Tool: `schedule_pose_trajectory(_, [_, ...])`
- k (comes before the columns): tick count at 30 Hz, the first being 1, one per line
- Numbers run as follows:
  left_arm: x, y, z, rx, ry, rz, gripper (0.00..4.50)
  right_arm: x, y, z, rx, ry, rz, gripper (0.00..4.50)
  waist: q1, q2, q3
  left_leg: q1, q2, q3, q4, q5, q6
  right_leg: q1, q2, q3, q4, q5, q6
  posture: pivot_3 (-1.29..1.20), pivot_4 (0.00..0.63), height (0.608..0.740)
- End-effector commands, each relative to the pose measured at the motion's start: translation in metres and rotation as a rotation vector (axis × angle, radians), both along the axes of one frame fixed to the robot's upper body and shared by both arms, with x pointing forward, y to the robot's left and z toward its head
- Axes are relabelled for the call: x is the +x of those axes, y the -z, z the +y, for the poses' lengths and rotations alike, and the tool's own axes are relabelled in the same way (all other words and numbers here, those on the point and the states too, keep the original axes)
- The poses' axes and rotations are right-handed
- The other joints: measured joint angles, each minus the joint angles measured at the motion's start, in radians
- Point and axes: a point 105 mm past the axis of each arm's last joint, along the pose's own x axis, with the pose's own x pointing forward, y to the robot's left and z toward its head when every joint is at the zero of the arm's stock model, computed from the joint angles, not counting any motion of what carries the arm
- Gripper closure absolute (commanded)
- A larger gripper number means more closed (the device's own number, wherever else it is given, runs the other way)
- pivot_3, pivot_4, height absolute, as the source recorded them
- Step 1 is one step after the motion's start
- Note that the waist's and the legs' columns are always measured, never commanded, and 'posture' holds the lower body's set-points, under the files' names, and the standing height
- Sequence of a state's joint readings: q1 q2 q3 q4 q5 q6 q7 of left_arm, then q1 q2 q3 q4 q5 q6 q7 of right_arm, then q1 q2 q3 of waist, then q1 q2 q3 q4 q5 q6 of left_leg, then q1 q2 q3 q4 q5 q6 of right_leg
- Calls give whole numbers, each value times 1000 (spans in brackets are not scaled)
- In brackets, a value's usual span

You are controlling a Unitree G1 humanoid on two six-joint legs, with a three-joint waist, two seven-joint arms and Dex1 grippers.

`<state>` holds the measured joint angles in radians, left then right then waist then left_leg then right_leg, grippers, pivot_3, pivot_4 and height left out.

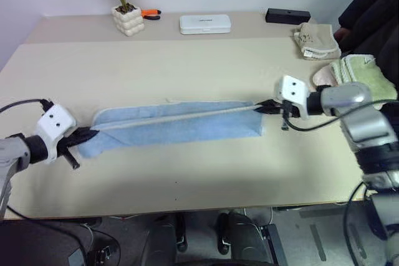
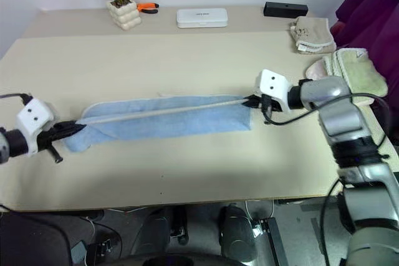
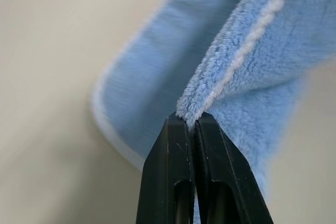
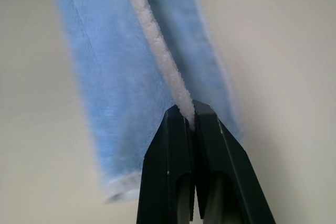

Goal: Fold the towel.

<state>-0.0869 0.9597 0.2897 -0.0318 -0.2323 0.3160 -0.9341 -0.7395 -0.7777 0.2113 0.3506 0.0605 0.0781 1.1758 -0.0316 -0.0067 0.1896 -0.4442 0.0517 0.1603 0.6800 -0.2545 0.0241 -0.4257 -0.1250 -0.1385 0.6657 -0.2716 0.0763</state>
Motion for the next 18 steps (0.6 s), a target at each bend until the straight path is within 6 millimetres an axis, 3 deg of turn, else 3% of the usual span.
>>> schedule_pose_trajectory(1, [22, 5, 8, 39, -24, -29, 4500, 24, -5, -7, -11, 72, -73, 4486, -1, 0, 0, 0, 0, 1, 0, 0, 0, 0, 0, 0, 0, 0, 0, 0, 150, 740])
schedule_pose_trajectory(9, [55, 1, 5, 28, -18, -93, 4500, 41, 0, -4, 11, 98, -103, 4486, -10, 0, 0, 0, 0, 2, 1, 1, -1, 0, 2, 0, 1, 0, 1, 0, 150, 740])
schedule_pose_trajectory(13, [62, -6, 1, 10, 4, -115, 4500, 42, 0, -7, 4, 101, -108, 4486, -11, 0, 0, 1, 0, 2, 1, 1, -1, 0, 2, 1, 2, 0, 1, 0, 150, 740])
schedule_pose_trajectory(18, [66, 1, 0, 4, 8, -89, 4500, 42, 2, -9, 7, 105, -109, 4486, -11, 0, 0, 1, 0, 2, 2, 1, -1, 0, 2, 1, 2, 0, 1, 0, 150, 740])
